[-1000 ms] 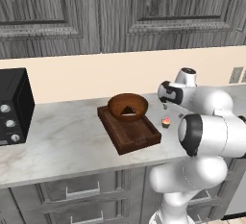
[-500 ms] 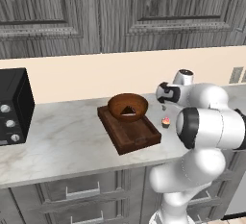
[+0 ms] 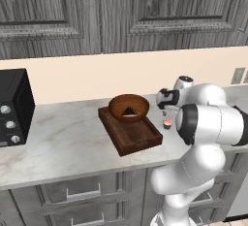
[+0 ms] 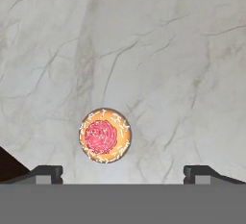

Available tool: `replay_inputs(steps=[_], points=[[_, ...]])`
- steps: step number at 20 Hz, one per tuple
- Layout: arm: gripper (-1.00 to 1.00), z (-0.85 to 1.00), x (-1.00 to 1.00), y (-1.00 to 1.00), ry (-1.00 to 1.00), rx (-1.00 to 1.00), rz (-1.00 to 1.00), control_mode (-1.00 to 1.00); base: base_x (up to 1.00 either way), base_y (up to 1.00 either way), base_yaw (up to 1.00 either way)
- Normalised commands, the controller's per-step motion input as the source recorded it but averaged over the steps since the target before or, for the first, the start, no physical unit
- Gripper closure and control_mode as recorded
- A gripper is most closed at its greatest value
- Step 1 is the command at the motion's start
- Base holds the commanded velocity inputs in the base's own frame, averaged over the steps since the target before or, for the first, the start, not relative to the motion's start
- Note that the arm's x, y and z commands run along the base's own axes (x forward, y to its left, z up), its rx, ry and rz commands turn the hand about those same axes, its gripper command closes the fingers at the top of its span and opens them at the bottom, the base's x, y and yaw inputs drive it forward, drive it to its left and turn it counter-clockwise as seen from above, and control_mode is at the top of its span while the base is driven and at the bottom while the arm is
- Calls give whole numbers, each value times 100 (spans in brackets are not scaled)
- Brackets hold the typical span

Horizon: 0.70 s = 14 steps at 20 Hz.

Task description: Place the bowl with cake and the cupcake onto the tray.

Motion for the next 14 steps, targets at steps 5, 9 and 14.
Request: replay_inputs(steps=[5,9,14], points=[[-100,-16,11,0,0,0,0,-100,0,0,0],[-100,-16,14,0,0,0,0,-100,0,0,0],[-100,-15,11,0,0,0,0,-100,0,0,0]])
